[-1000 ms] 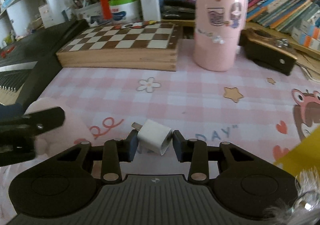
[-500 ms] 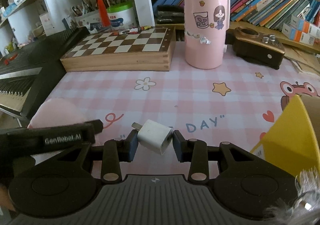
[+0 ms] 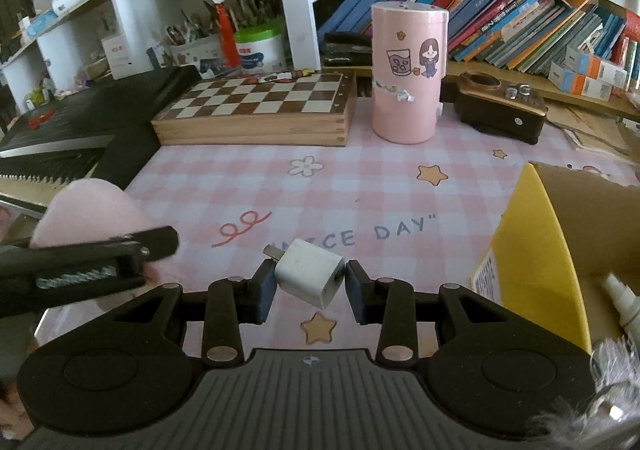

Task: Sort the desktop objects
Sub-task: 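Lift the plush pig and charger and carry both toward the yellow box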

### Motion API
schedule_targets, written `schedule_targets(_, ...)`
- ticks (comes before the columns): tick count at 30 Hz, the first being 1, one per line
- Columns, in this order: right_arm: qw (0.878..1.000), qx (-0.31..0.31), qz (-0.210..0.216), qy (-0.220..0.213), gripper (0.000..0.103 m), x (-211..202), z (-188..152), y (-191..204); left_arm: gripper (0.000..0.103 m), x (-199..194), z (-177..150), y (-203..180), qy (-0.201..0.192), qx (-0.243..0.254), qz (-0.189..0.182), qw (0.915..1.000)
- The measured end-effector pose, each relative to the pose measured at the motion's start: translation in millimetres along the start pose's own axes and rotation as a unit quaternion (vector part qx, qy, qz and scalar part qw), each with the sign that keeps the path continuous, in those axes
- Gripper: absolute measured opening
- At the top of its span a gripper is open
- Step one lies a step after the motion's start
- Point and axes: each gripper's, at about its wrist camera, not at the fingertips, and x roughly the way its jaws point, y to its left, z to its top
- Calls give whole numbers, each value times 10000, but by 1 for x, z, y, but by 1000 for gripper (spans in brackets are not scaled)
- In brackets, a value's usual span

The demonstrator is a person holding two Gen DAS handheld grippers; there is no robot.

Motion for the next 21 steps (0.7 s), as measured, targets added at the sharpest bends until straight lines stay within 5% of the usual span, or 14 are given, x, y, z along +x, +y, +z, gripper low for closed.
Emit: schedule_targets(21, 9995, -172, 253, -118, 35, -116, -67, 39, 85, -145, -60, 19, -456, 480, -454, 9968)
